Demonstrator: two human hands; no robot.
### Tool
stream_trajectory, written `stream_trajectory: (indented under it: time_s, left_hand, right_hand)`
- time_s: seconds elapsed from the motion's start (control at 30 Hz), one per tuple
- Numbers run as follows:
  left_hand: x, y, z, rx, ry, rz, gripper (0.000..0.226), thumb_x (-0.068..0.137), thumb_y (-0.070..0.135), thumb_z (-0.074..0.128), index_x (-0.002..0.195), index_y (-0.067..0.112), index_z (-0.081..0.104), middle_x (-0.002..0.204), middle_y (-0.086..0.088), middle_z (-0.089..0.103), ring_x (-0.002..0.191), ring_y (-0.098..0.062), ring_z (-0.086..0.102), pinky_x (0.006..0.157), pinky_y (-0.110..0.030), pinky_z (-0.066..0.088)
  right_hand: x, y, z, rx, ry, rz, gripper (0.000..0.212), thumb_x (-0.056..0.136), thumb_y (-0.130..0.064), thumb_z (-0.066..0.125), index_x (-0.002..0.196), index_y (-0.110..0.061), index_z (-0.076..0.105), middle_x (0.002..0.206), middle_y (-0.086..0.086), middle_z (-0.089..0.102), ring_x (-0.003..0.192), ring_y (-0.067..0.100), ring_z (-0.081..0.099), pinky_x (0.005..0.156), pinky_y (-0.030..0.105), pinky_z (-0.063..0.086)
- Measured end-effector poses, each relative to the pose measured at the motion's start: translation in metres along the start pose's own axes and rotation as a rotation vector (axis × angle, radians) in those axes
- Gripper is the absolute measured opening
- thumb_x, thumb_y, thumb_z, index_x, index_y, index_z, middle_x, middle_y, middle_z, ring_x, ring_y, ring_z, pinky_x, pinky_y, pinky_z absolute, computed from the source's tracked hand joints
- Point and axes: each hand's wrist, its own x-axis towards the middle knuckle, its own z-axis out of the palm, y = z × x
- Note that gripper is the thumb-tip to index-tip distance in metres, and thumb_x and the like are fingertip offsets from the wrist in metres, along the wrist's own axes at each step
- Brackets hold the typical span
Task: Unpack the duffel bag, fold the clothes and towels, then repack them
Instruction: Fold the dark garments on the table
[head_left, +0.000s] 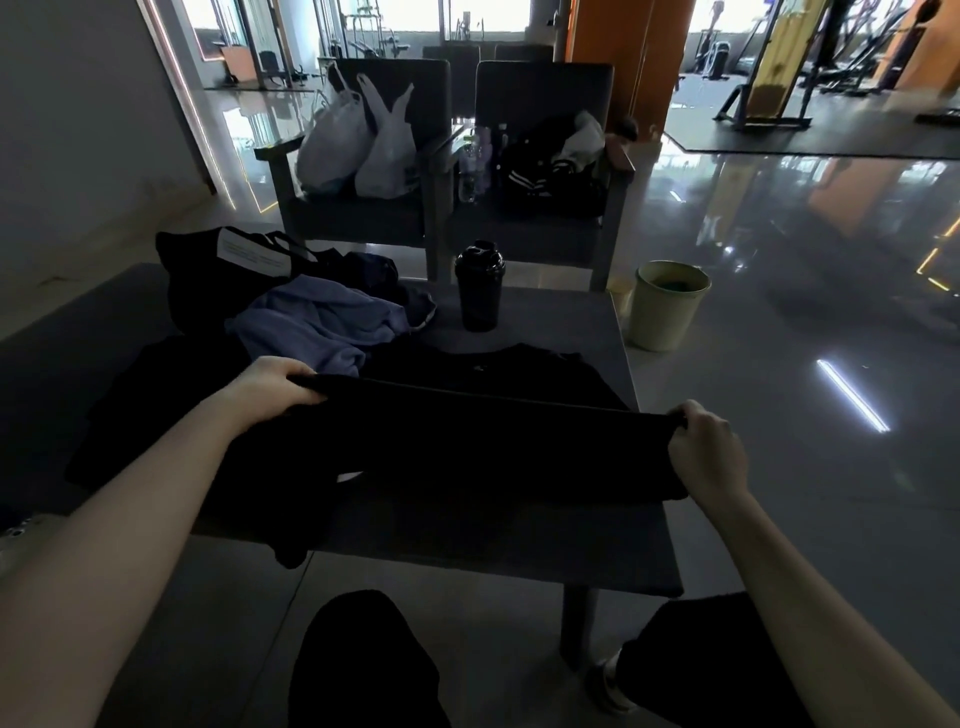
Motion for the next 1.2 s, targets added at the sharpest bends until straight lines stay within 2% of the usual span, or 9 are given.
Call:
stream_trajectory:
  time_s: [0.07, 0.1, 0.2, 0.27, 0.43, 0.63, 0.83, 1.07, 1.2]
  left_hand:
    - [0.013, 0.002, 0.007, -0.169, 0.1, -0.048, 0.018, 0.083, 0.004, 0.07, 0.099, 0.009, 0.064, 0.086, -0.007, 0.064, 0.071, -0.016, 0.058, 0.051, -0.019, 0.049]
    - [0.022, 0.0, 0.01, -0.243, 0.149, -0.076, 0.023, 0.083, 0.005, 0.07, 0.104, 0.009, 0.063, 0.091, -0.01, 0.064, 0.072, -0.018, 0.058, 0.053, -0.02, 0.051]
    - [0.051, -0.004, 0.016, -0.35, 0.297, -0.146, 0.034, 0.086, 0.014, 0.069, 0.118, 0.008, 0.06, 0.107, -0.014, 0.063, 0.09, -0.03, 0.06, 0.076, -0.033, 0.049]
    - [0.071, -0.003, 0.019, -0.344, 0.367, -0.164, 0.034, 0.09, 0.016, 0.064, 0.122, 0.006, 0.058, 0.116, -0.017, 0.062, 0.102, -0.034, 0.059, 0.083, -0.035, 0.046]
    - [0.111, 0.007, 0.036, -0.073, 0.477, -0.108, 0.033, 0.095, 0.015, 0.053, 0.126, 0.004, 0.052, 0.125, -0.021, 0.058, 0.113, -0.038, 0.054, 0.088, -0.037, 0.041]
    - [0.144, 0.004, 0.061, 0.24, 0.522, -0.124, 0.03, 0.099, 0.018, 0.045, 0.127, 0.01, 0.046, 0.116, -0.021, 0.061, 0.102, -0.039, 0.058, 0.074, -0.041, 0.044]
    - [0.161, -0.02, 0.068, 0.345, 0.577, -0.116, 0.027, 0.099, 0.015, 0.04, 0.125, 0.008, 0.043, 0.112, -0.022, 0.06, 0.093, -0.04, 0.058, 0.066, -0.041, 0.045]
    - [0.175, -0.027, 0.069, 0.532, 0.525, -0.128, 0.029, 0.096, 0.011, 0.043, 0.124, 0.006, 0.04, 0.108, -0.022, 0.06, 0.087, -0.039, 0.06, 0.061, -0.04, 0.045]
    - [0.173, -0.019, 0.072, 0.616, 0.549, -0.08, 0.031, 0.094, 0.008, 0.049, 0.124, 0.002, 0.041, 0.119, -0.023, 0.053, 0.098, -0.041, 0.055, 0.068, -0.045, 0.046]
  right_hand:
    - [0.016, -0.005, 0.005, 0.058, 0.053, 0.02, 0.025, 0.085, -0.003, 0.043, 0.099, -0.01, 0.063, 0.091, 0.016, 0.067, 0.082, 0.036, 0.061, 0.064, 0.032, 0.042]
    - [0.025, -0.007, 0.007, 0.093, 0.077, 0.03, 0.024, 0.086, -0.004, 0.045, 0.101, -0.009, 0.064, 0.091, 0.016, 0.068, 0.083, 0.036, 0.062, 0.064, 0.032, 0.041]
    - [0.057, -0.013, 0.018, 0.184, 0.115, 0.052, 0.023, 0.089, -0.004, 0.048, 0.106, -0.007, 0.063, 0.097, 0.017, 0.068, 0.09, 0.035, 0.062, 0.068, 0.029, 0.041]
    - [0.08, -0.016, 0.028, 0.225, 0.11, 0.061, 0.025, 0.091, -0.003, 0.047, 0.11, -0.006, 0.062, 0.102, 0.016, 0.068, 0.094, 0.033, 0.062, 0.071, 0.03, 0.044]
    - [0.132, -0.029, 0.06, 0.237, 0.092, 0.051, 0.024, 0.092, -0.006, 0.049, 0.113, -0.006, 0.06, 0.104, 0.017, 0.067, 0.095, 0.033, 0.062, 0.07, 0.028, 0.04]
    - [0.177, -0.037, 0.11, 0.198, 0.068, 0.037, 0.023, 0.09, -0.01, 0.055, 0.11, -0.01, 0.063, 0.104, 0.015, 0.069, 0.095, 0.033, 0.062, 0.069, 0.028, 0.038]
    - [0.199, -0.036, 0.139, 0.137, 0.11, 0.036, 0.021, 0.093, -0.016, 0.053, 0.11, -0.013, 0.063, 0.1, 0.014, 0.069, 0.091, 0.034, 0.063, 0.066, 0.029, 0.038]
    - [0.21, -0.035, 0.156, 0.065, 0.07, 0.052, 0.018, 0.092, -0.02, 0.056, 0.104, -0.009, 0.064, 0.095, 0.02, 0.067, 0.089, 0.038, 0.061, 0.065, 0.031, 0.036]
    - [0.209, -0.04, 0.163, 0.021, 0.008, 0.063, 0.022, 0.092, -0.015, 0.054, 0.111, -0.006, 0.06, 0.106, 0.023, 0.064, 0.098, 0.04, 0.058, 0.07, 0.036, 0.04]
